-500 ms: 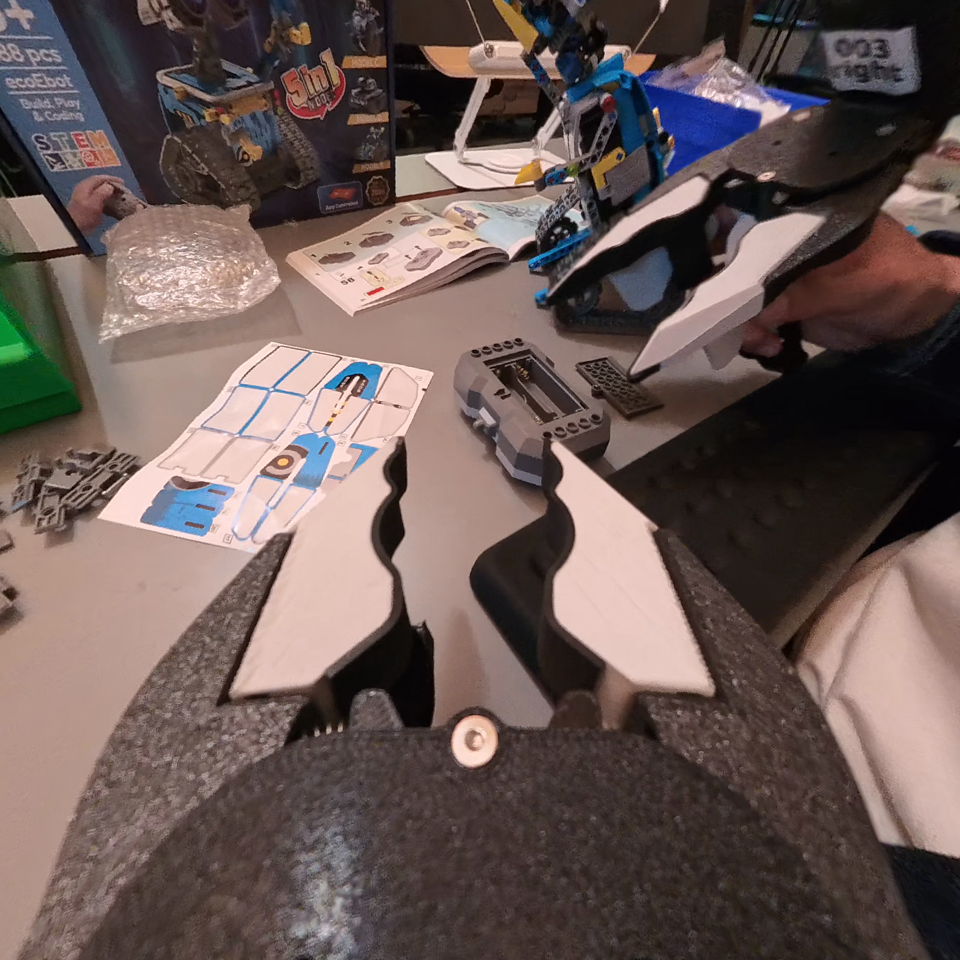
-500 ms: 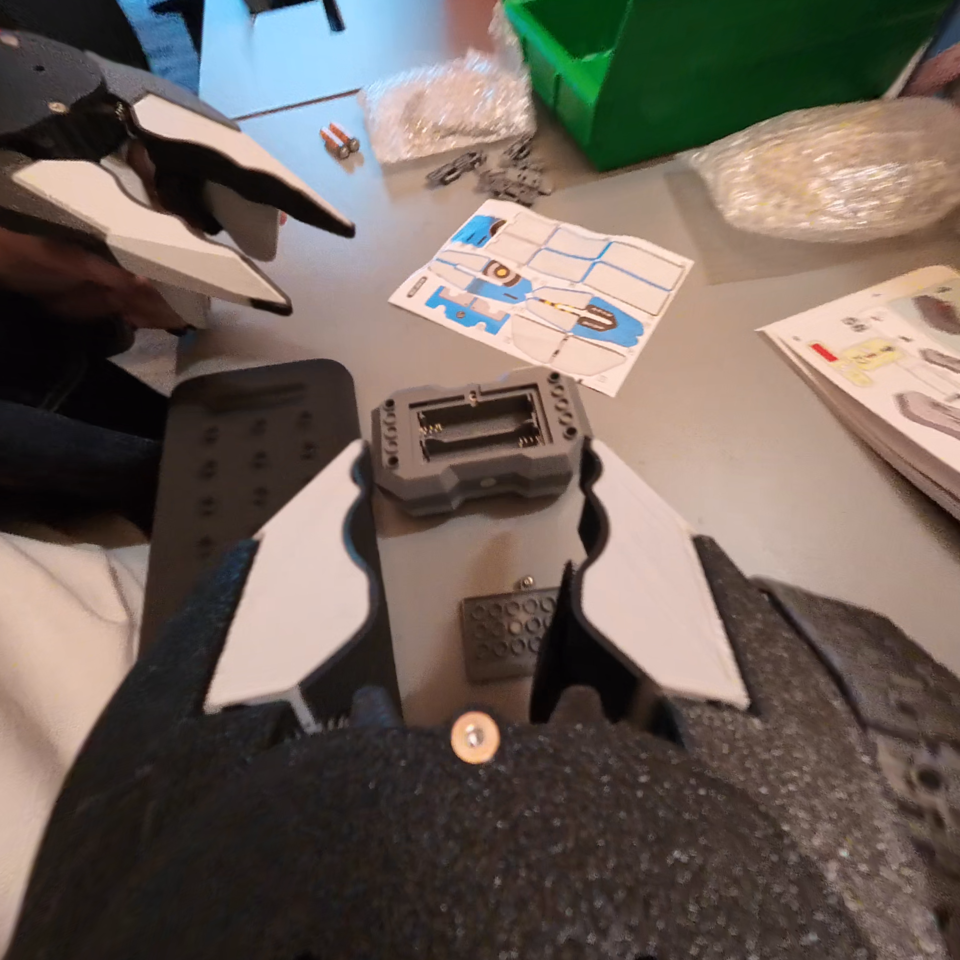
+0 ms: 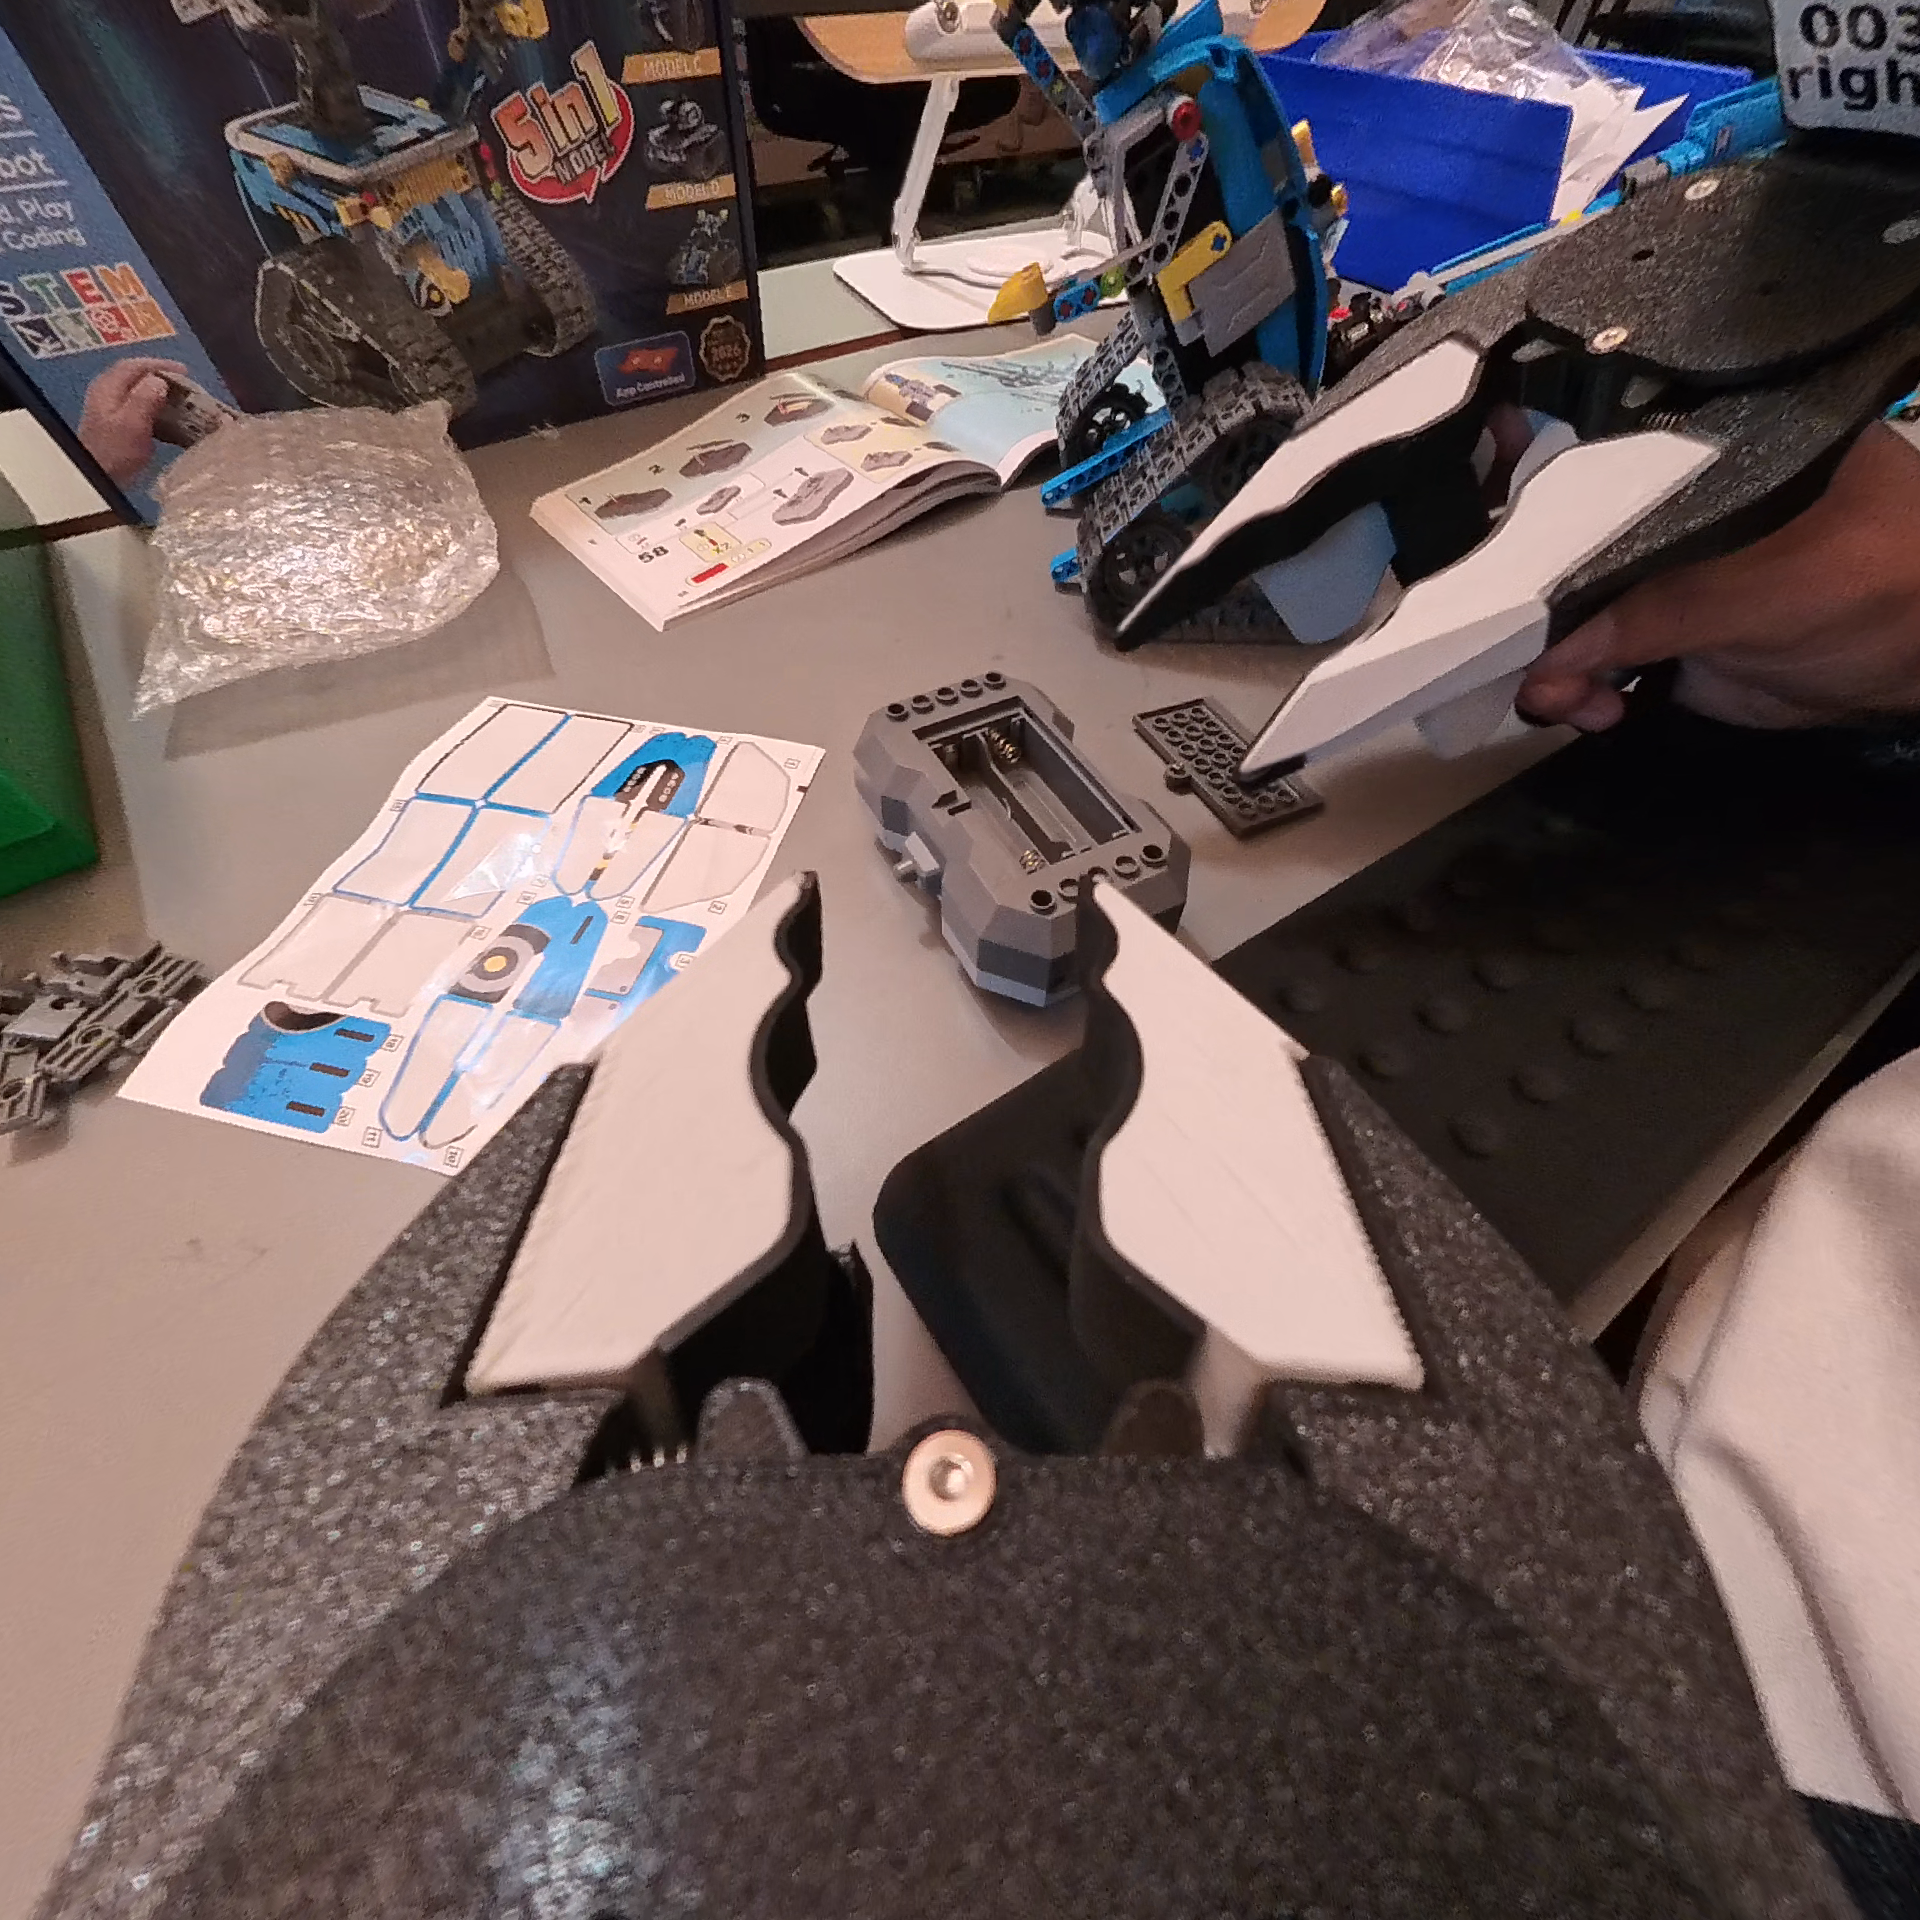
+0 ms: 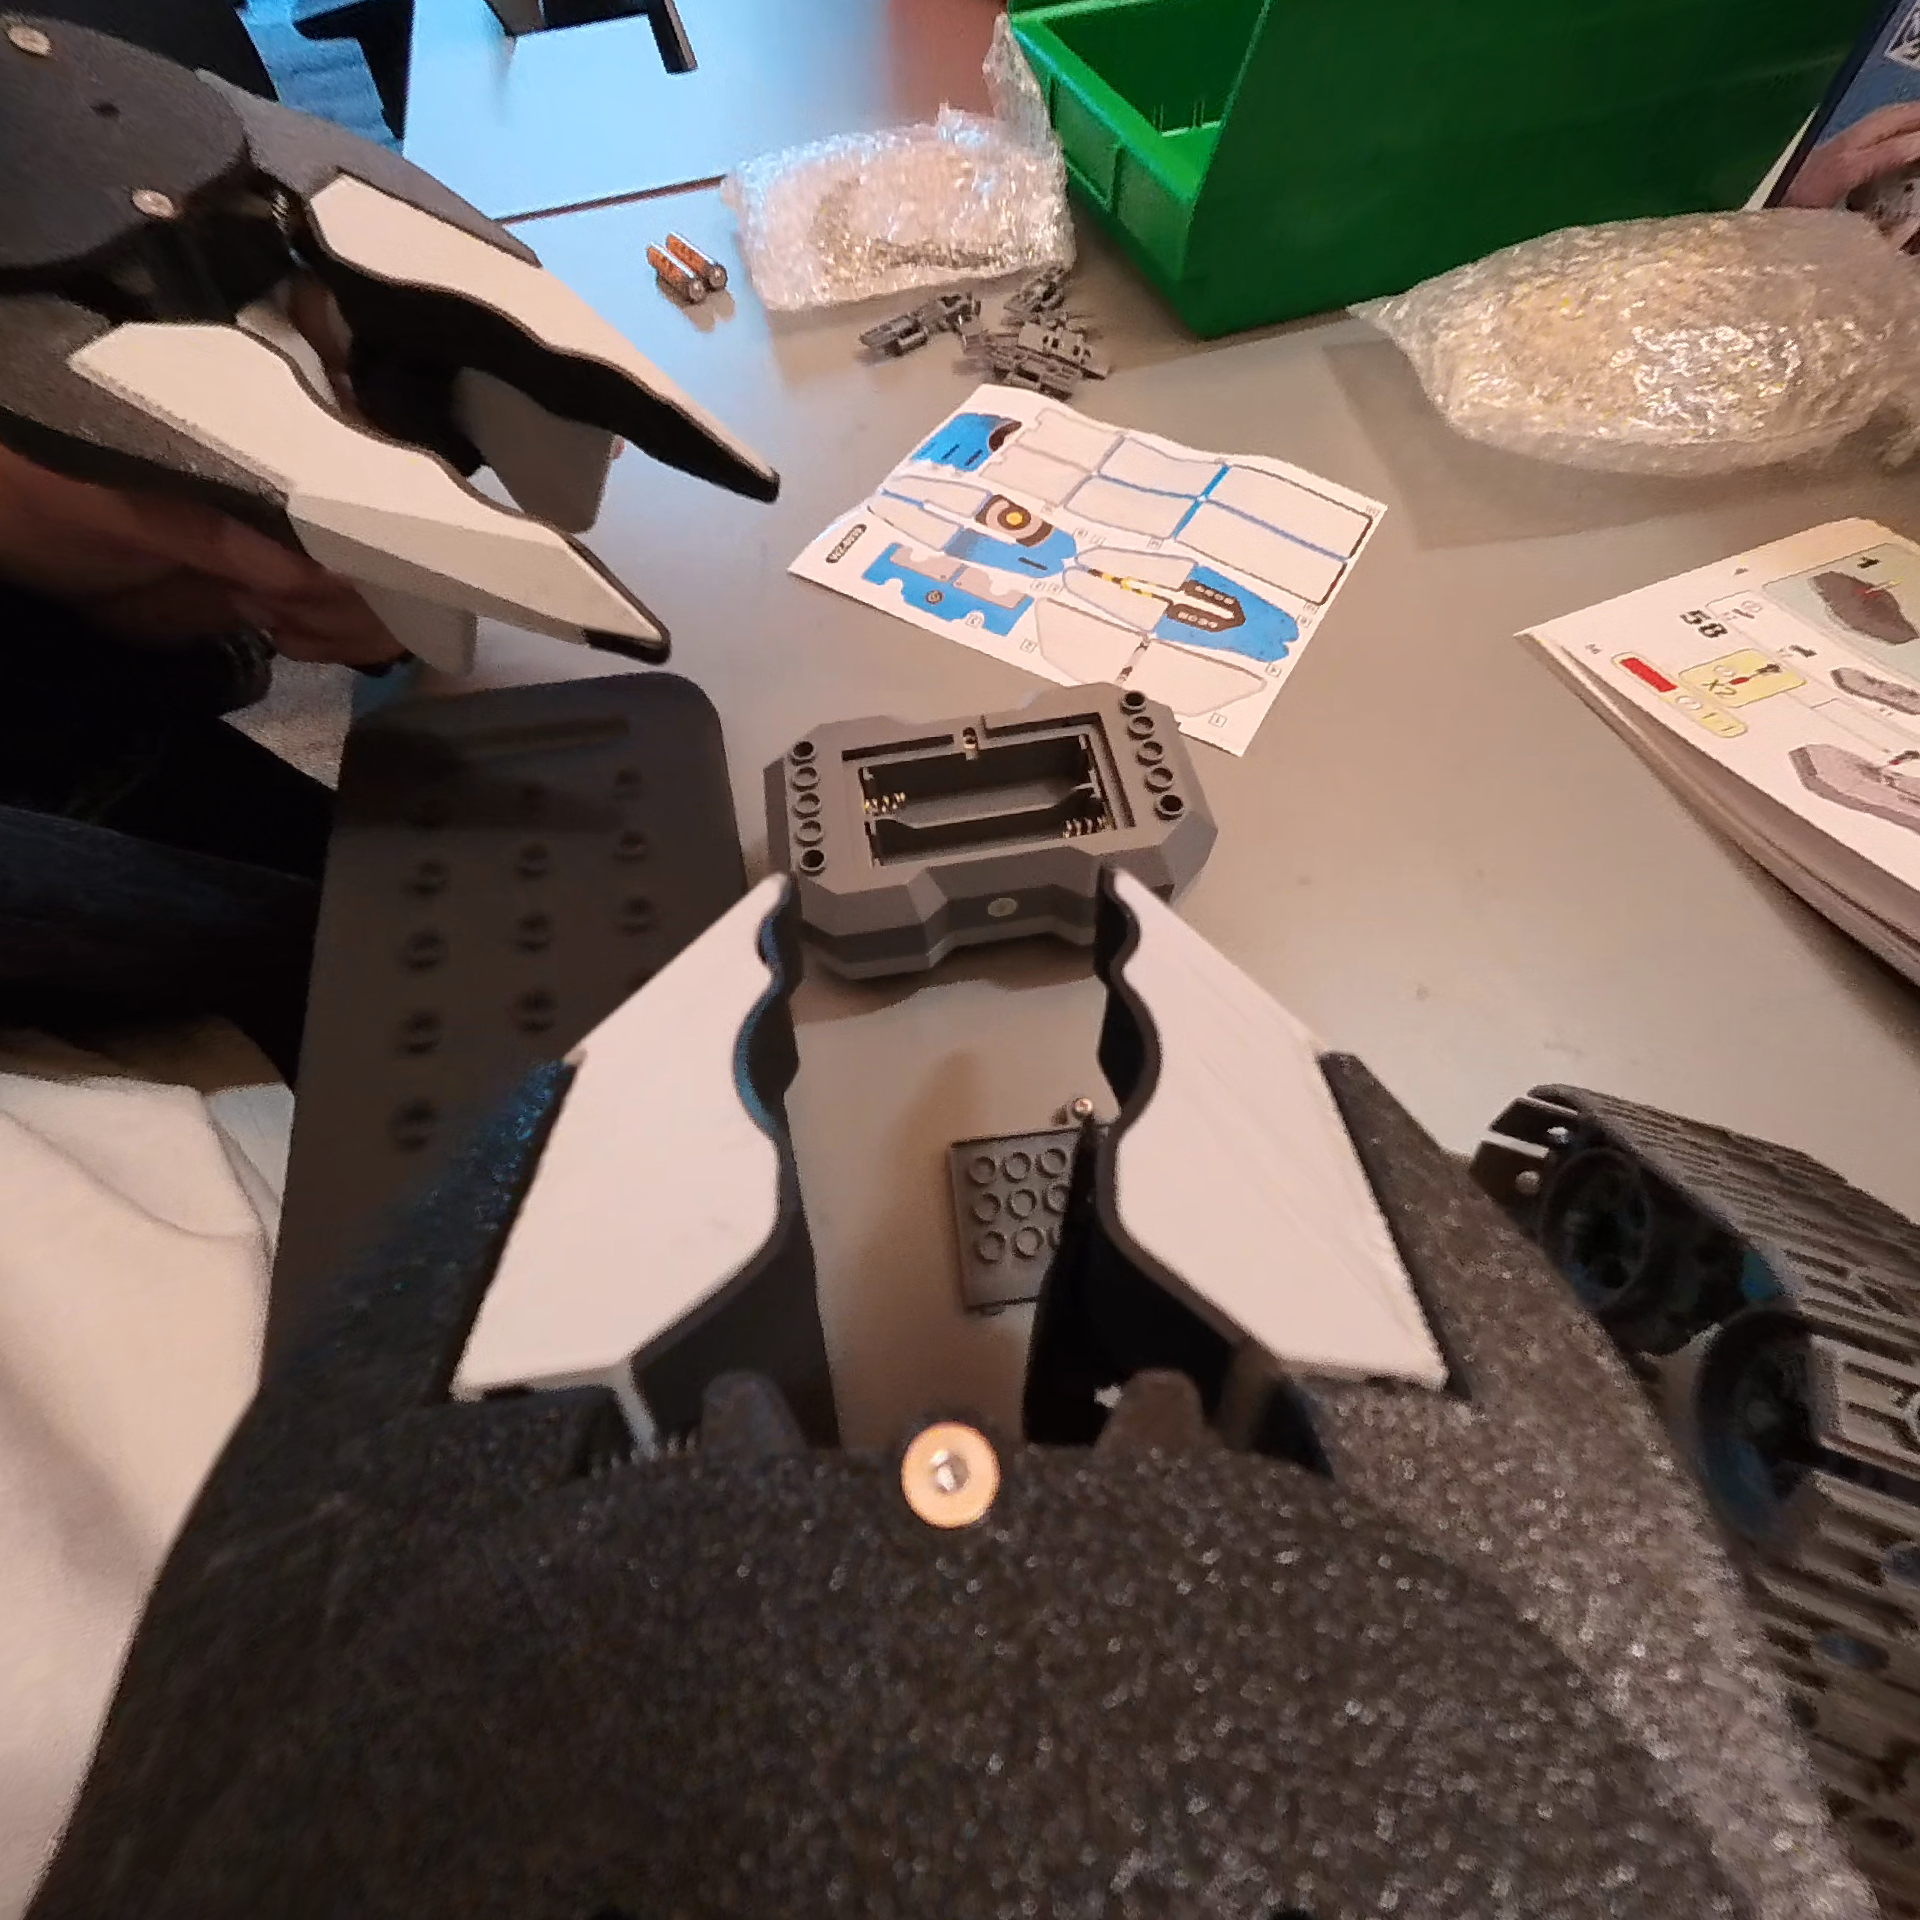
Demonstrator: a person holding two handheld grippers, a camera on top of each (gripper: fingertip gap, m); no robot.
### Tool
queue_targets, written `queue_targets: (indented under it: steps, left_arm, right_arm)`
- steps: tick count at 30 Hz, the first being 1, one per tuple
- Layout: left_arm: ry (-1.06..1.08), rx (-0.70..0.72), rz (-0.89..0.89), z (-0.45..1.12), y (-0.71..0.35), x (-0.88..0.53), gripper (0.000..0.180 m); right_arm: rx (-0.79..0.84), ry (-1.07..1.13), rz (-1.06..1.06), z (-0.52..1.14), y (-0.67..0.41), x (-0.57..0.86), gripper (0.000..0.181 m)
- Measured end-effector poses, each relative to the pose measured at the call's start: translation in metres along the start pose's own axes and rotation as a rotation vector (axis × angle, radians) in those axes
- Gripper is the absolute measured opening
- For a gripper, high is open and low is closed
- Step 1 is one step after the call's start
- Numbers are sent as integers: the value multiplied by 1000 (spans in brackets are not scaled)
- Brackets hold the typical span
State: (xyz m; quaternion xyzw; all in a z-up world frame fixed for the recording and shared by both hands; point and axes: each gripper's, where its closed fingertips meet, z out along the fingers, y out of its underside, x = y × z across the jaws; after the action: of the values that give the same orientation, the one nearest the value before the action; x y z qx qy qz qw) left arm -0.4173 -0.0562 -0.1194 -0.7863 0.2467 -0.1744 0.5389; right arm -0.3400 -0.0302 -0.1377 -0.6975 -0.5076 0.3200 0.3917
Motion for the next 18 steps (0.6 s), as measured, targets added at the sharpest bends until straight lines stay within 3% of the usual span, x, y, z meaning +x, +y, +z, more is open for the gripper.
queue_targets:
  steps: [18]
  left_arm:
    - [-85,-16,-6,-12,6,-21,44]
  right_arm:
    - [4,-22,46,-1,1,1,51]
